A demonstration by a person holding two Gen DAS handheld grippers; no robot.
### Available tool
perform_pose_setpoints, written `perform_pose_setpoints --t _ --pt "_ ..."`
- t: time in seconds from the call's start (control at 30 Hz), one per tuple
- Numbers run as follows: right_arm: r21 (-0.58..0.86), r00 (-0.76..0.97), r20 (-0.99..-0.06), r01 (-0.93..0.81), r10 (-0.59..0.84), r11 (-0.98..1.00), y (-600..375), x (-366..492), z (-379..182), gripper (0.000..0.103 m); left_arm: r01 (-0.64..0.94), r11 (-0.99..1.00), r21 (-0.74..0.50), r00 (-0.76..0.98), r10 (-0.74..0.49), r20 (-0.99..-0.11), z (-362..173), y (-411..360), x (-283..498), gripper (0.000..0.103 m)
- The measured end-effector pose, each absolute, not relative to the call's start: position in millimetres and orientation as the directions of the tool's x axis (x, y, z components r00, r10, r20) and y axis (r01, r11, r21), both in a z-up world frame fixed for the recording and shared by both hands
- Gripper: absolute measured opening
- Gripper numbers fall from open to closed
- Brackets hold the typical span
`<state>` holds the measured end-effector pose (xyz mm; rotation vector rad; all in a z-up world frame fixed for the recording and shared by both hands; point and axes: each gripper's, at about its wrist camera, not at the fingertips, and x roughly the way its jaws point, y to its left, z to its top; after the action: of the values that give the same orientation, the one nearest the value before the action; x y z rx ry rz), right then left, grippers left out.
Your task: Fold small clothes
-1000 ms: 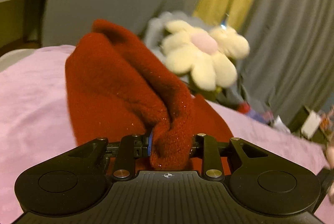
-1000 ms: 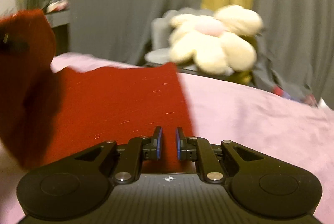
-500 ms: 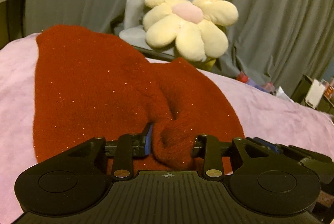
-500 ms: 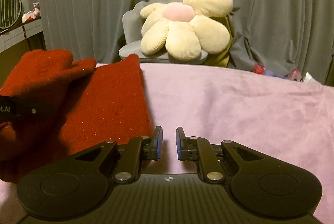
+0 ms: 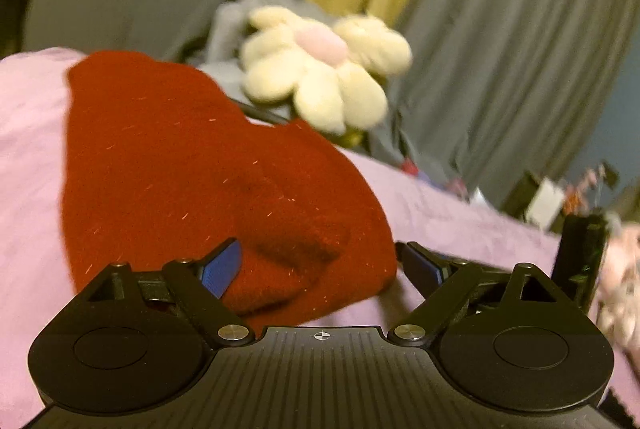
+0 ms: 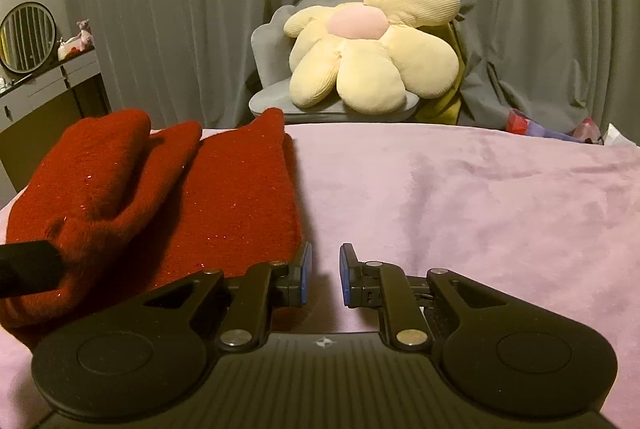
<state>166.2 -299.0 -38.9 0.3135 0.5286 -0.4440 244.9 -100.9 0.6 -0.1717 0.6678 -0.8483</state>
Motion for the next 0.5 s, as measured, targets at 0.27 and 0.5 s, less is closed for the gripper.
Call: perform_pose_setpoints --t 0.27,0.5 --pt "0.273 0.826 -0.512 0.418 -0.237 0.866 -290 161 -21 0.014 0.355 0.883 -0.305 0.644 -0.468 -0.605 -11 -44 227 0.096" --pt "0.394 0.897 -0.442 0.172 0.022 0.903 -262 192 19 0.044 0.149 0.886 -0.438 0.701 -0.407 -0.586 -29 6 256 0.096"
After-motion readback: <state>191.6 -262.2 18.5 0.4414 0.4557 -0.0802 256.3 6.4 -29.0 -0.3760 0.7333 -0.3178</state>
